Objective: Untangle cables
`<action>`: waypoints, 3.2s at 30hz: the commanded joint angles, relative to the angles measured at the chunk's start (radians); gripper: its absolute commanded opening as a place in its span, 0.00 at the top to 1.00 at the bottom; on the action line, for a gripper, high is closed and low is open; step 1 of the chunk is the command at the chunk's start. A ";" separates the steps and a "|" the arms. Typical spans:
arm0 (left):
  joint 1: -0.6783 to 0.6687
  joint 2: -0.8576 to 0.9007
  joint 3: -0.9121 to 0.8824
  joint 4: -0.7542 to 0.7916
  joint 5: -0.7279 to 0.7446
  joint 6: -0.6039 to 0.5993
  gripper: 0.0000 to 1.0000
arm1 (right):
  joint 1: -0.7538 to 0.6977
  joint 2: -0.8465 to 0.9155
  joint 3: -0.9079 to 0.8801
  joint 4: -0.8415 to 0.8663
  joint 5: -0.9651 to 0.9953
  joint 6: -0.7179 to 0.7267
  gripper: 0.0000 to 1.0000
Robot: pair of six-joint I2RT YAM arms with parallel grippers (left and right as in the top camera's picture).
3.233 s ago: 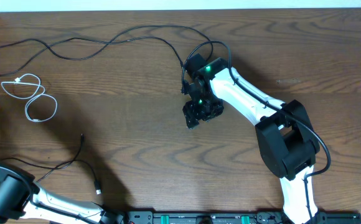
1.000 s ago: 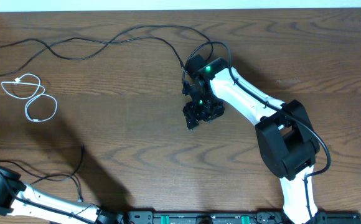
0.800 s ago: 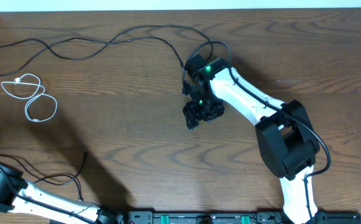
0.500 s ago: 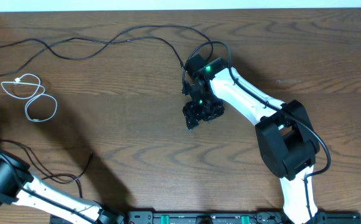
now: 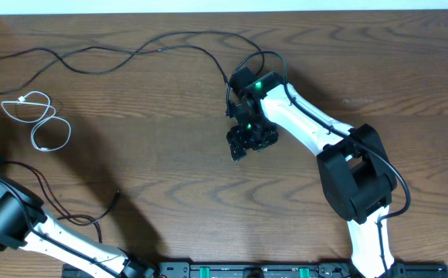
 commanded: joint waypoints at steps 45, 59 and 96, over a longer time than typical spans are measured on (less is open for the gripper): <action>0.003 -0.720 -0.847 -0.354 0.121 0.086 0.04 | 0.004 -0.008 -0.004 0.047 -0.008 -0.018 0.30; 0.003 -0.711 -0.918 -0.283 0.126 0.076 0.49 | 0.004 -0.008 -0.004 0.045 -0.011 -0.018 0.30; -0.215 -0.711 -0.983 -0.095 0.170 -0.163 0.81 | 0.004 -0.008 -0.004 0.040 -0.011 -0.018 0.30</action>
